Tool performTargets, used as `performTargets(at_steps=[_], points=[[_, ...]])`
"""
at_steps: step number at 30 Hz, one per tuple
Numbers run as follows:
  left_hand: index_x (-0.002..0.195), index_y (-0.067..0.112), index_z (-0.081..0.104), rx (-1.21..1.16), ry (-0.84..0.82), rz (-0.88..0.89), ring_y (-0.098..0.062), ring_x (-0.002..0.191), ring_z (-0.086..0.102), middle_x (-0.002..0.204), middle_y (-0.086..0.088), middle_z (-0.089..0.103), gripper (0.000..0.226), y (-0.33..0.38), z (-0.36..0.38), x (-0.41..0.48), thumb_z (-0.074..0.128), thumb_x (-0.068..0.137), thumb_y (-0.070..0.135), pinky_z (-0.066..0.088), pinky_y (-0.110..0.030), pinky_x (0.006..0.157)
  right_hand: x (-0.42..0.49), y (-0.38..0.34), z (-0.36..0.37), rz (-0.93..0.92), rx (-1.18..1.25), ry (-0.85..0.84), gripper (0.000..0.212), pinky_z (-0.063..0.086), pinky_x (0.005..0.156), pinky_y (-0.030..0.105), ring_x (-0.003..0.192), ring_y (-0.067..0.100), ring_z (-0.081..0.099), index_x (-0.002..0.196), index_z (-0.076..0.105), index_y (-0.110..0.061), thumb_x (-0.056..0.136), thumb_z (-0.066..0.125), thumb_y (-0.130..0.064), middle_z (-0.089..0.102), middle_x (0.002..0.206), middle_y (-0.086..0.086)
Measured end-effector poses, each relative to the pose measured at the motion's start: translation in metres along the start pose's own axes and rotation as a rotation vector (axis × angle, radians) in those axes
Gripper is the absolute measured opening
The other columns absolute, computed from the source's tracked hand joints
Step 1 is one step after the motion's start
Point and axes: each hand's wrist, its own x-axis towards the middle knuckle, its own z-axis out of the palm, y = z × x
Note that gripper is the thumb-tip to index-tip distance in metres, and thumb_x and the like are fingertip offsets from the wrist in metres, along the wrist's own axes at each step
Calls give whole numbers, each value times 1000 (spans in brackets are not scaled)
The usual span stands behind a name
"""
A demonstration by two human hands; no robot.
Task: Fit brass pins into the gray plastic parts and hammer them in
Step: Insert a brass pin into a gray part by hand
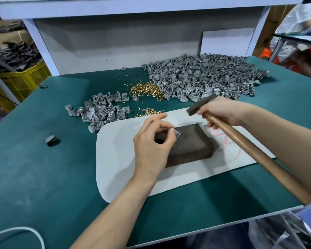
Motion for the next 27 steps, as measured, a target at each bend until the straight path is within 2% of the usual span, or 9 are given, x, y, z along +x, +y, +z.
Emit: performTargets(at_steps=[3,6,7,8,10,13,16,21,27], points=[[81,20,67,-68,-30,-42,-3,78,68,83,13,71,14,0,-2,-1,67,83,6,48,-14,75,7,11,2,4,-208,59,21,48,45,29,41,24,53,73,51,-1,89,56,-13,50,54,11],[81,19,67,-118,-31,-63,-12,72,69,74,8,71,13,-1,-4,1,66,85,7,52,-23,73,1,0,-3,-220,-809,397,35,46,58,30,62,29,57,62,51,-5,85,63,-30,55,61,10],[81,19,66,-129,-30,-72,-13,69,68,72,7,70,13,-1,-4,1,66,85,6,52,-23,71,-6,-8,-3,-326,-830,482,32,48,63,31,68,30,58,65,55,-6,84,64,-30,59,66,10],[80,19,66,-136,-28,-76,-14,66,68,71,6,69,13,-1,-3,2,65,85,6,51,-22,69,-14,-15,-3,-425,-759,484,23,51,66,31,70,29,61,70,61,-8,83,66,-26,64,71,9],[80,20,65,-144,-18,-70,-15,64,67,70,5,68,14,-1,-3,2,65,85,7,50,-22,68,-36,-25,9,-584,-406,310,7,56,63,24,64,16,66,77,68,-14,83,69,-18,69,73,2],[81,20,65,-115,-4,-40,-13,67,67,73,6,69,10,-3,-2,2,64,83,10,51,-24,69,-65,-18,41,-588,-88,20,7,59,61,29,59,17,68,75,71,-12,81,71,-11,70,66,9],[83,21,66,-68,9,-22,-5,69,65,75,10,69,9,-4,-2,1,62,81,13,50,-20,68,-72,-6,62,-570,45,72,7,57,65,35,61,23,67,74,73,-8,80,73,-12,69,63,11],[83,25,68,6,10,7,-1,68,64,75,16,69,14,-5,-4,0,65,83,11,44,-11,66,-70,4,75,-591,166,218,15,58,58,36,59,24,67,66,73,-17,79,73,-10,68,58,4],[84,25,70,5,-4,-20,-4,71,65,78,15,70,14,-4,-6,1,68,83,11,46,-14,69,-68,10,83,-572,371,149,26,53,52,20,55,5,62,63,69,-16,80,66,4,66,59,-5]])
